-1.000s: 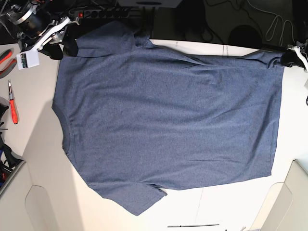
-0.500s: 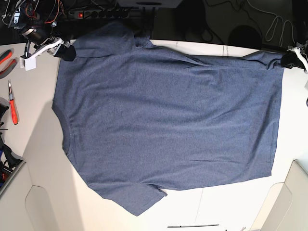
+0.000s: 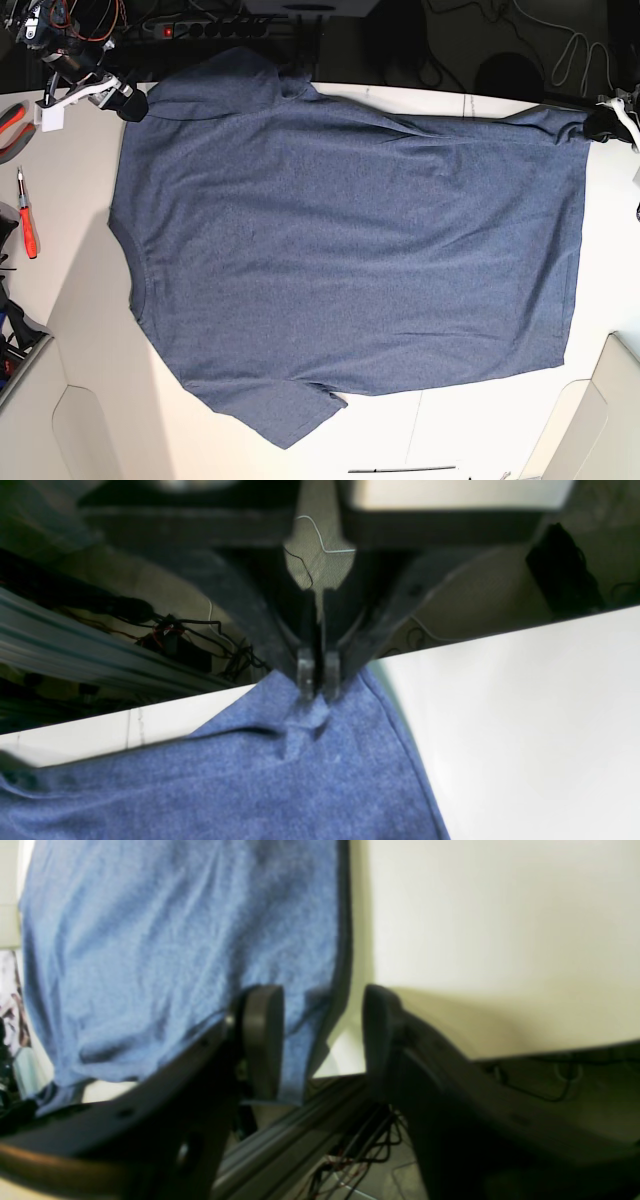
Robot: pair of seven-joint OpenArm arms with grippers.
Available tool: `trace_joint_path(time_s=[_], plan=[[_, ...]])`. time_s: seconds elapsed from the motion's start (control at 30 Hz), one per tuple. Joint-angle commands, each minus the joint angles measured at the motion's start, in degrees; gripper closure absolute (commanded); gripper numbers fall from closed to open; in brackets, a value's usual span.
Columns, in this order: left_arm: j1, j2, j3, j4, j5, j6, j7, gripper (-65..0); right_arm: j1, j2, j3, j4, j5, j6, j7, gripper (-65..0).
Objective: Layout the t-shirt on the table in an organized manner, then fold the t-shirt properly
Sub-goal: 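Pull the collar with the right gripper to stretch the shirt flat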
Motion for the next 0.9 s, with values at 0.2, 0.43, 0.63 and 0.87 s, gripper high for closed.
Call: trace_joint_path(time_s=[0.2, 0.43, 0.63, 0.87], plan=[[-0.1, -1.4, -0.7, 0.7, -0.7, -0.5, -0.6, 0.0, 0.0, 0.5, -2.4, 0.6, 2.6, 1.0, -0.7, -22.2], [-0.1, -1.4, -0.7, 0.7, -0.7, -0.5, -0.6, 0.0, 0.0, 0.5, -4.5, 0.6, 1.9, 1.0, -0.7, -4.7], [-0.1, -1.4, -0.7, 0.7, -0.7, -0.5, -4.0, 0.0, 0.0, 0.5, -4.5, 1.3, 4.0, 1.9, -0.9, 0.0], [-1.4, -1.4, -0.7, 0.7, -0.4, -0.5, -9.2, 0.0, -0.1, 0.5, -4.4, 9.3, 4.9, 2.8, -3.9, 0.0]])
